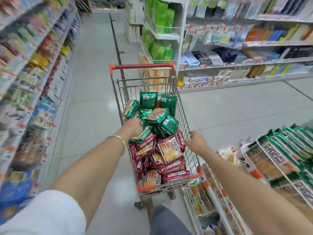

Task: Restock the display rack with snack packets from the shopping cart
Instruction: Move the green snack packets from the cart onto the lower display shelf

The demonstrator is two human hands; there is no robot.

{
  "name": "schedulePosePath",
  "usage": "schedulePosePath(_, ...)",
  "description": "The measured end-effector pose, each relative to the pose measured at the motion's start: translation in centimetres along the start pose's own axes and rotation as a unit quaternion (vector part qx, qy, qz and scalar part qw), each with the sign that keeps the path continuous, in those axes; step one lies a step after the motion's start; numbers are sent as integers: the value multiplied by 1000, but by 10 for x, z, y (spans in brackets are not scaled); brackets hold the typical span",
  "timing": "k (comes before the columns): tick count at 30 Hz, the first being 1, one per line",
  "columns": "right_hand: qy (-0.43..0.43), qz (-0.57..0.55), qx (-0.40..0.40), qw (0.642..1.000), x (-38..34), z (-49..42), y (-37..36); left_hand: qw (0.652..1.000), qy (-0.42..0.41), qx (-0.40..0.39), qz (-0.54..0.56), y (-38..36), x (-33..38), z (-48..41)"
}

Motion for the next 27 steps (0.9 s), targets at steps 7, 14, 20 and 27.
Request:
schedulePosePath(7,-37,-72,-80,993,-42,-139,-41,991,90,20,93,22,-46,-75)
schedulePosePath(14,-61,-35,-81,994,-76,-234,-64,972,161,24,170,22,-85,-102)
schedulePosePath(20,18,161,-72,984,-106,-276,-70,964,175,25,198,13,-102,-116)
schedulePosePath(27,0,85,-92,992,-70,-257,-90,967,150,-7,206,-18,-99,-124)
Point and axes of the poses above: each hand's wrist, its own z-axis away from the middle knuckle, its own y-axis out of the back of the hand, x = y × z, the point moved 10 cm from there along -z, towards the middle knuckle, and after that the axes turned 1 degree about y, right-handed, at the moved point
